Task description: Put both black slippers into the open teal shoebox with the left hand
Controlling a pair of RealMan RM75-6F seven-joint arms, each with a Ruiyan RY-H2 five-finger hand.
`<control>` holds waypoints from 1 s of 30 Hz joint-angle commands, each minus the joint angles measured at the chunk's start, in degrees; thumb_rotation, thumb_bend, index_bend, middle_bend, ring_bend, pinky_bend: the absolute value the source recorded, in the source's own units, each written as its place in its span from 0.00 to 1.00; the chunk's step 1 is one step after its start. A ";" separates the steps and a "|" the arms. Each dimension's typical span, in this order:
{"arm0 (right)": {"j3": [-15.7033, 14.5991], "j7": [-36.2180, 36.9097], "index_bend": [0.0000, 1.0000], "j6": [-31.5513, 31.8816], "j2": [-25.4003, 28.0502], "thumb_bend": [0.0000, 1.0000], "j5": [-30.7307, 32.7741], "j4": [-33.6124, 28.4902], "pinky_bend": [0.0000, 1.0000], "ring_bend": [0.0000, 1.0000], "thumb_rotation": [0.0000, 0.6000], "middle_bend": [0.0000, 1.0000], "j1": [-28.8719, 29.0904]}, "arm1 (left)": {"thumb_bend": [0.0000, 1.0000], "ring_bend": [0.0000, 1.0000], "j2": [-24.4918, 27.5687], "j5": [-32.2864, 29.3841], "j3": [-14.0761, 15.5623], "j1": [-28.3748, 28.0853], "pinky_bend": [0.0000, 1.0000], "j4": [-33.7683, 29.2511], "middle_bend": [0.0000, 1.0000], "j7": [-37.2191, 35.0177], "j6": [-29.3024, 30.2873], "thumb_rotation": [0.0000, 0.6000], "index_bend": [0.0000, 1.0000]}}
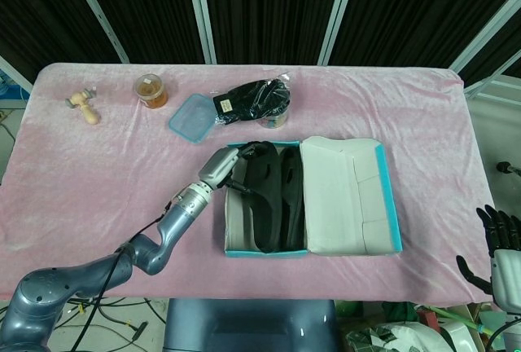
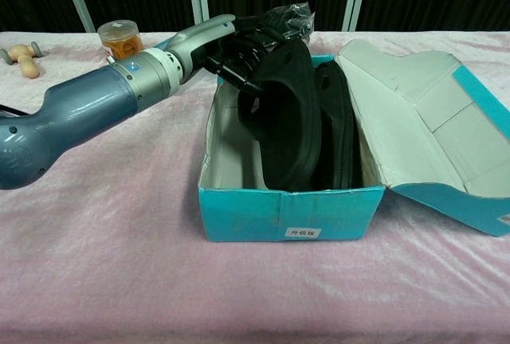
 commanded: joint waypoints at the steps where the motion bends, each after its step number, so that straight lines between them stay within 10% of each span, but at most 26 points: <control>1: 0.00 0.00 0.00 -0.01 -0.03 0.23 0.05 0.01 0.04 0.00 1.00 0.04 -0.04 | 0.00 0.27 1.17 -1.89 0.14 0.19 0.29 -1.67 0.35 5.09 -1.33 1.00 0.04; 13: 0.05 0.06 0.00 0.10 0.14 0.23 -0.03 -0.17 0.04 0.00 1.00 0.04 -0.13 | 0.00 0.00 8.12 -4.24 1.42 1.61 0.02 -12.46 0.01 15.10 -3.12 1.00 0.00; 30: 0.03 0.60 0.00 0.10 0.11 0.23 -0.20 -0.04 0.04 0.00 1.00 0.04 -0.21 | 0.00 0.00 20.19 -8.95 3.22 5.58 0.00 -31.97 0.05 38.06 4.21 0.99 0.03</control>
